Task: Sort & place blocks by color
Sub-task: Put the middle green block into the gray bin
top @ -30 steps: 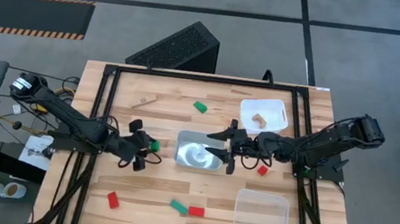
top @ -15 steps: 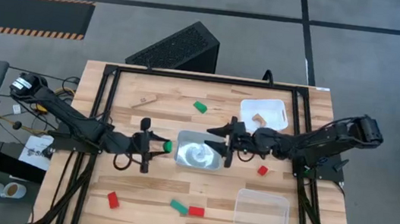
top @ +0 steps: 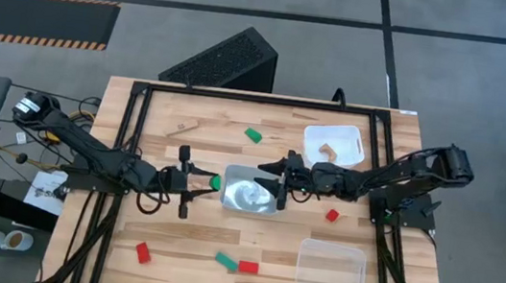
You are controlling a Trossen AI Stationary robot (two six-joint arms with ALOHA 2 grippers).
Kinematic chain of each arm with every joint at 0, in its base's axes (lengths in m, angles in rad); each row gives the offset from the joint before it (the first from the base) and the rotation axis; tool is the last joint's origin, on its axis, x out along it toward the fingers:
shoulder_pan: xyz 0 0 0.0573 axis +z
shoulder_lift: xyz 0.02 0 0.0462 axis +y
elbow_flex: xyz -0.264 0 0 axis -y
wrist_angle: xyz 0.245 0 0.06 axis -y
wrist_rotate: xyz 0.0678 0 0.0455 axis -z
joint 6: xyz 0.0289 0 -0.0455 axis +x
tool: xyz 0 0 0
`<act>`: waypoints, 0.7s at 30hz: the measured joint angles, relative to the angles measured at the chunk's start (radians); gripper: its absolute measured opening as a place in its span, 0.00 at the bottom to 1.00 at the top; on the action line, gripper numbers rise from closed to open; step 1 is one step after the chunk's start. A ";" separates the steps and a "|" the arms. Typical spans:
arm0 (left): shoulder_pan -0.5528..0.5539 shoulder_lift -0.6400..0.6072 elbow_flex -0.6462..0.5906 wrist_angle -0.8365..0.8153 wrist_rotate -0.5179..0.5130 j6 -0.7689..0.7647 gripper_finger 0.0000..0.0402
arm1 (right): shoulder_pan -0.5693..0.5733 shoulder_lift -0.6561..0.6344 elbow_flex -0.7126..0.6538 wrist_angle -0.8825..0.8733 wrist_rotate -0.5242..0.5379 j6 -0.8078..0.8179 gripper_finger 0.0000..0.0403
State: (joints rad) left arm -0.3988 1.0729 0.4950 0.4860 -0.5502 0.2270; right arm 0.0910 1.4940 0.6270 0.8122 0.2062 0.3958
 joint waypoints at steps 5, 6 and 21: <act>0.000 0.000 0.000 0.023 0.007 0.017 0.31 | -0.004 0.000 0.000 0.019 -0.039 0.013 0.61; 0.000 0.000 0.000 0.026 0.018 0.017 0.31 | -0.007 0.000 0.000 0.019 -0.051 0.015 0.61; -0.009 0.125 0.001 0.210 0.068 0.113 0.31 | 0.027 -0.065 0.000 -0.002 -0.281 0.102 0.61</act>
State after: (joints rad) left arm -0.4081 1.1977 0.4957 0.6959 -0.4826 0.3401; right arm 0.1177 1.4288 0.6270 0.8103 -0.0750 0.4978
